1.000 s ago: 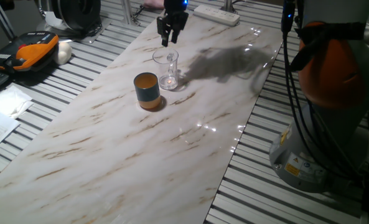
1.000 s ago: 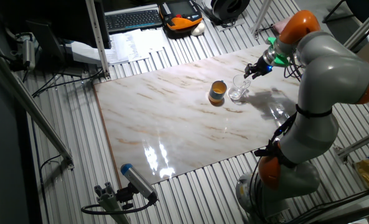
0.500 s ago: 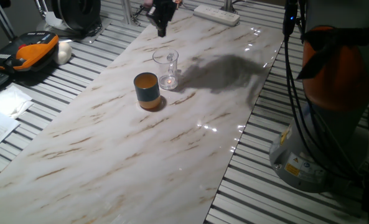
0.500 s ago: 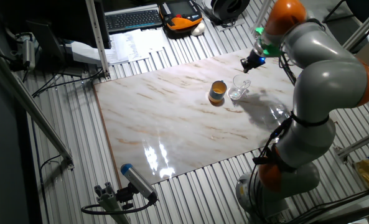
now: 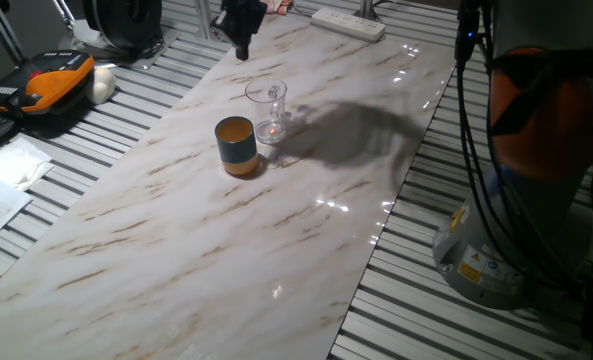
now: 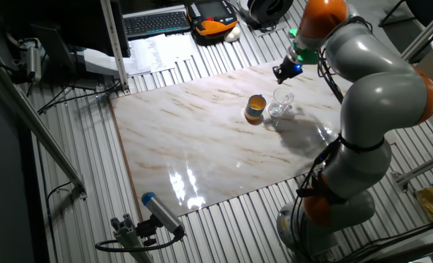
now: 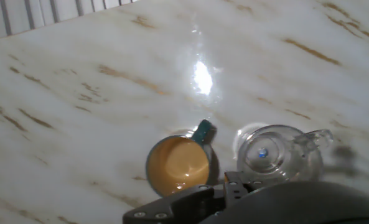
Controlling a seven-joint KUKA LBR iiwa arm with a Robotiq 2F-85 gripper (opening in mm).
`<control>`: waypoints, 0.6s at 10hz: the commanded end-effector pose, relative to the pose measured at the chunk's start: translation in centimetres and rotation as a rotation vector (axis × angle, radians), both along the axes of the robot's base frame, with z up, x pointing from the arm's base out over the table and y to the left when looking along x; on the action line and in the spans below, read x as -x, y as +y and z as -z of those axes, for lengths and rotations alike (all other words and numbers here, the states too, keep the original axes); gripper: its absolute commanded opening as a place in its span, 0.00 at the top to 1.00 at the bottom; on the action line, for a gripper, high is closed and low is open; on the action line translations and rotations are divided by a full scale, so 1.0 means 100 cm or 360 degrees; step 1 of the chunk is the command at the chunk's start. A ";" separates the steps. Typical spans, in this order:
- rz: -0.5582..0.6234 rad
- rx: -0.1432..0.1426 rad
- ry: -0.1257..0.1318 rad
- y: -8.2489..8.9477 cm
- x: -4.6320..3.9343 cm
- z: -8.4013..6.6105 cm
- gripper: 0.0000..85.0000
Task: Pour the water from one cup into another empty cup
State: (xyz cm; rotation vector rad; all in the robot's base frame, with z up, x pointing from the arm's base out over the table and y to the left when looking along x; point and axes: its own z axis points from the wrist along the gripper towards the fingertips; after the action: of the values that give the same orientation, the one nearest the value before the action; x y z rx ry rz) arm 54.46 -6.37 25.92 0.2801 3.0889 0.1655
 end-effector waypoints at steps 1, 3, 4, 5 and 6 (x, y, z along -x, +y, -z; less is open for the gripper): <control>0.0000 0.0032 0.0003 0.009 0.0009 -0.004 1.00; -0.0009 0.0070 0.0028 0.023 0.0026 -0.005 1.00; -0.0035 0.0087 0.0028 0.030 0.0040 -0.001 1.00; -0.0057 0.0085 0.0026 0.034 0.0043 0.000 1.00; -0.0074 0.0073 0.0025 0.037 0.0044 0.002 1.00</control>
State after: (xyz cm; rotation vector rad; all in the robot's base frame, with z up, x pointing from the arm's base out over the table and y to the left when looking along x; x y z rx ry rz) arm 54.00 -2.60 25.71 0.2119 3.1111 0.0905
